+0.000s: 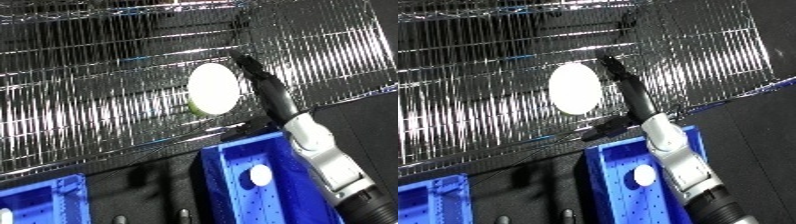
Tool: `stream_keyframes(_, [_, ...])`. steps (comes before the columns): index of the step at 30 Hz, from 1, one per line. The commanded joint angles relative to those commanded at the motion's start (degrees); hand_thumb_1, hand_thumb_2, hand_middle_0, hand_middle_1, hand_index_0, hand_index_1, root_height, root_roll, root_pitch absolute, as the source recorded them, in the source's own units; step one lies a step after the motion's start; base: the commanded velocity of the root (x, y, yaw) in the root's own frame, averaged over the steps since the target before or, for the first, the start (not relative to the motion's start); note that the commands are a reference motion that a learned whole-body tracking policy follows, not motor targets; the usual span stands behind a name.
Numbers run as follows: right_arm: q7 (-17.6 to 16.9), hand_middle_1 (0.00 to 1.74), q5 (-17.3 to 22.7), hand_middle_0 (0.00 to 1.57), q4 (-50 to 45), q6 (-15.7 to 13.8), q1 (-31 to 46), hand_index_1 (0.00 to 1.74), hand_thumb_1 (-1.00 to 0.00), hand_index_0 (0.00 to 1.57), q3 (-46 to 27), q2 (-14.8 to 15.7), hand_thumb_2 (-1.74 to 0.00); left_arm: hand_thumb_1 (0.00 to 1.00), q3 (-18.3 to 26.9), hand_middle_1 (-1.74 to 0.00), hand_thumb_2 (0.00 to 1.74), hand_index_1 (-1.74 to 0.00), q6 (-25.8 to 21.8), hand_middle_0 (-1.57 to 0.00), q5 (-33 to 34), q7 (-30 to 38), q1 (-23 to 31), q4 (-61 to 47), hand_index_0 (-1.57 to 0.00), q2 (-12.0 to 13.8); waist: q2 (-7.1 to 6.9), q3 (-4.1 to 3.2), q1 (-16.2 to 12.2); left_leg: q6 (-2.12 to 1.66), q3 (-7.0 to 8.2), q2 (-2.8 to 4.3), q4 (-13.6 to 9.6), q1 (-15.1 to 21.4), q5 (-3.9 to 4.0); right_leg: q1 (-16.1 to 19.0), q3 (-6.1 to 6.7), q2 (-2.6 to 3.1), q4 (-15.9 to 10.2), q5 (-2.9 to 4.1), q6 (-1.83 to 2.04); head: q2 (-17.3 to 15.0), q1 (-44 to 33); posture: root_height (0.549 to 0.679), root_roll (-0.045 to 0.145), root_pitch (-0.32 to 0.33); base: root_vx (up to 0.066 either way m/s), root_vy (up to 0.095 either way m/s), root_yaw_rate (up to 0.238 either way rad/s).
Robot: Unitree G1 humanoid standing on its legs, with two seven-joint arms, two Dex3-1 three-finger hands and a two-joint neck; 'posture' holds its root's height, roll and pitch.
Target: Pick up the object and place it into the box
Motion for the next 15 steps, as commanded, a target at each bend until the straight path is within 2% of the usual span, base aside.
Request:
stream_keyframes(3, [0.50,0.00,0.03,0.00,-0.04,0.17,-0.87,0.00,0.00,0.00,0.37,0.59,0.00,0.00,-0.27,0.00,0.00,0.00,-0.14,0.00,-0.16,0.09,0.41,-0.46,0.00,-0.16,0.21,0.00,0.32,0.02,-0.04,-0.14,0.09,-0.29,0.02,-0.27,-0.11,-0.13,0.14,-0.01,-0.05,0.99,0.55,0.645,0.079,0.100,0.014,0.016,0.038])
stream_keyframes(9, [1.07,0.52,0.17,0.47,0.45,-0.17,-2.71,0.52,-0.30,0.47,0.96,1.39,-0.52,0.00,-0.53,0.00,0.00,0.00,-0.50,0.00,-1.51,0.40,1.21,-1.87,0.00,-0.40,0.78,0.00,0.99,-0.01,-0.15,-0.34,0.01,-0.84,0.27,-0.96,-0.27,-0.60,0.25,0.26,0.12,3.57,1.65,0.645,0.080,0.105,0.014,0.025,0.020])
stream_keyframes(15, [1.06,1.04,0.23,0.94,1.66,-0.33,-4.51,1.04,-0.60,0.94,1.31,1.95,-1.04,0.00,-0.88,0.00,0.00,0.00,-0.58,0.00,-2.18,0.17,2.44,-3.44,0.00,-0.27,1.57,0.00,1.66,0.04,-0.12,-0.78,-0.72,-1.24,0.68,-1.43,-0.41,-0.96,-0.38,0.74,0.36,5.28,3.00,0.646,0.082,0.114,-0.006,0.026,0.028])
